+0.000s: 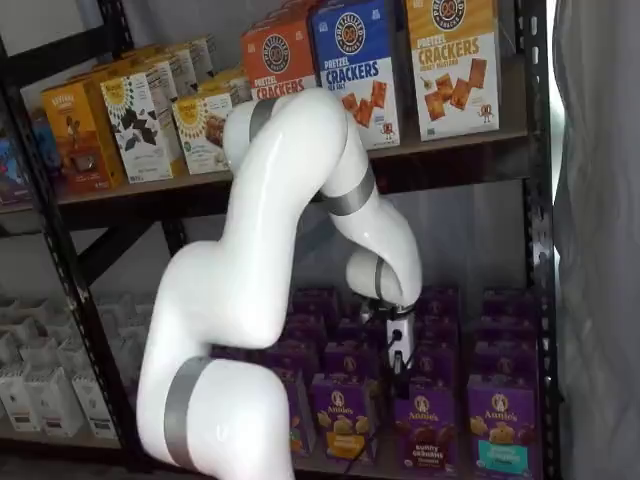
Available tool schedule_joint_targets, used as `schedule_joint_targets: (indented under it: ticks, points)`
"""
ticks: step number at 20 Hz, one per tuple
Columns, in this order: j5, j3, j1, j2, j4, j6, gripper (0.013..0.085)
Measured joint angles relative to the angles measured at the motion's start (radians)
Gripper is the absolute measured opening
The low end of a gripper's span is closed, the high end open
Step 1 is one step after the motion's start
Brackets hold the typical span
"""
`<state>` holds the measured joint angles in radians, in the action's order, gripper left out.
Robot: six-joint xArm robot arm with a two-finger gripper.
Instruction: Pick up the purple box with a brown patch in the center, on the bottom shelf, the fifth box from the left
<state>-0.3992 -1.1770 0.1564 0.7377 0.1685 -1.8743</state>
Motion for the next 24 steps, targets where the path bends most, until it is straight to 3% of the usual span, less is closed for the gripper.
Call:
schedule_joint_targets:
  ticks: [3, 5, 16, 24]
  points:
    - [-0.112, -0.056, 0.010, 0.023, -0.060, 0.048, 0.0850]
    - [-0.121, -0.068, 0.013, 0.035, -0.070, 0.054, 0.0850]
    - [-0.129, -0.113, 0.025, 0.074, 0.001, -0.021, 0.0850]
    - [-0.117, -0.166, 0.019, 0.126, -0.008, -0.007, 0.0850]
